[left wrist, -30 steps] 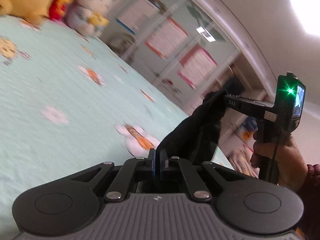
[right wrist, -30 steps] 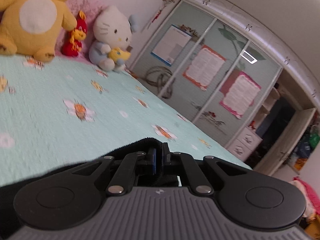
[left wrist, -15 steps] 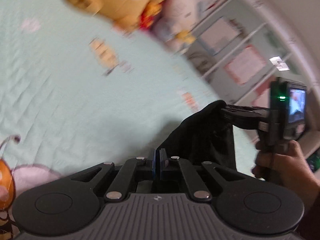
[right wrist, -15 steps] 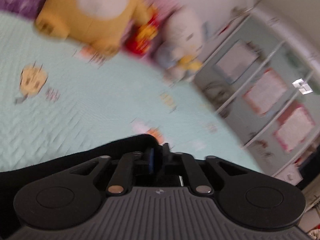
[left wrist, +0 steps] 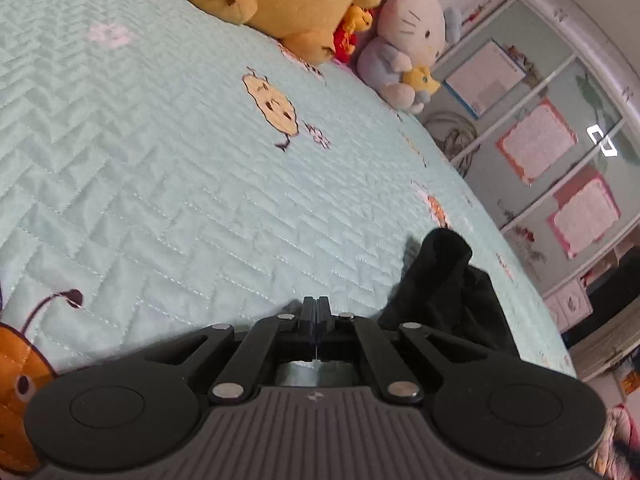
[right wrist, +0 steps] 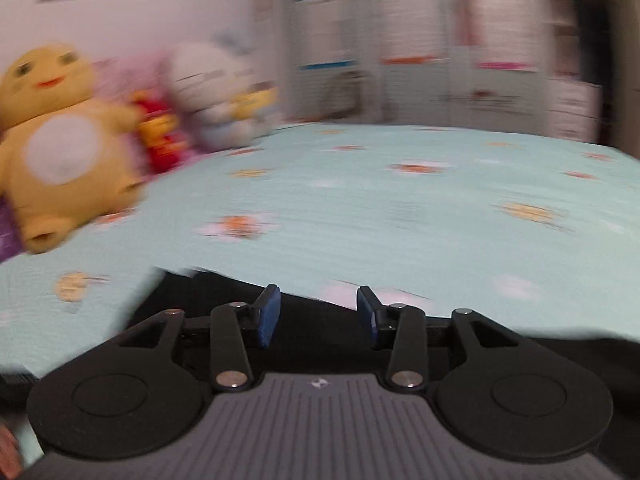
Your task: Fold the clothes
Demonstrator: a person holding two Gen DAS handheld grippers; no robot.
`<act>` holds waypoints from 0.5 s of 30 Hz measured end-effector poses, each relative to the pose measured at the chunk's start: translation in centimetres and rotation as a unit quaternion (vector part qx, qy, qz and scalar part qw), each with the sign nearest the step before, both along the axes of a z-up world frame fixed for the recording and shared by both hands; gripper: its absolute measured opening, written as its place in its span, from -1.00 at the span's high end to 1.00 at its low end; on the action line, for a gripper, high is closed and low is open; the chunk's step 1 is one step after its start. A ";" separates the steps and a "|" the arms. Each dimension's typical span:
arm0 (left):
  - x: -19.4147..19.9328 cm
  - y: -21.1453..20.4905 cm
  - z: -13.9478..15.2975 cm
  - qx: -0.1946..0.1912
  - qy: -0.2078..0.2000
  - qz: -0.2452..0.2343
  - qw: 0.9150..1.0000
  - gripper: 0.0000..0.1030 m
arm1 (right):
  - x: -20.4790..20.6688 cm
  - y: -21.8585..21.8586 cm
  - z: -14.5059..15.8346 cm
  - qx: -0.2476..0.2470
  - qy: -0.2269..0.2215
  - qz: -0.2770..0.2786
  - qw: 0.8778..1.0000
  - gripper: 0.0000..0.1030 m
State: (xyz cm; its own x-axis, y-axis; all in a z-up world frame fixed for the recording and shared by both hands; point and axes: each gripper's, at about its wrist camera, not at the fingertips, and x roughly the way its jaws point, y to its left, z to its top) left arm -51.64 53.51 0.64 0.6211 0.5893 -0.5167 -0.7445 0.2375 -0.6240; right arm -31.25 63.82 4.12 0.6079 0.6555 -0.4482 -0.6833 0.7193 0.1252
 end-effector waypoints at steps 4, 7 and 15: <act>0.2 -1.3 0.5 0.009 0.017 0.009 1.000 1.00 | 1.6 -15.6 -4.0 -0.017 0.062 -0.107 0.992 0.11; 0.9 -3.7 1.3 0.022 0.040 0.006 0.999 0.99 | 2.0 -24.6 -6.6 -0.011 0.114 -0.173 0.978 0.11; 5.9 -13.5 2.4 0.066 0.130 -0.119 0.982 0.78 | 6.4 -37.9 -11.0 0.062 0.175 -0.266 0.946 0.09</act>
State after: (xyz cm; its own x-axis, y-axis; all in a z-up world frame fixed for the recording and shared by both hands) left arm -45.69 39.99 3.07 0.6061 0.5161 -0.6052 -0.7884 0.4903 -0.3715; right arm -24.88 25.91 -6.90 0.6954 0.3596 -0.6222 -0.1306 0.9146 0.3827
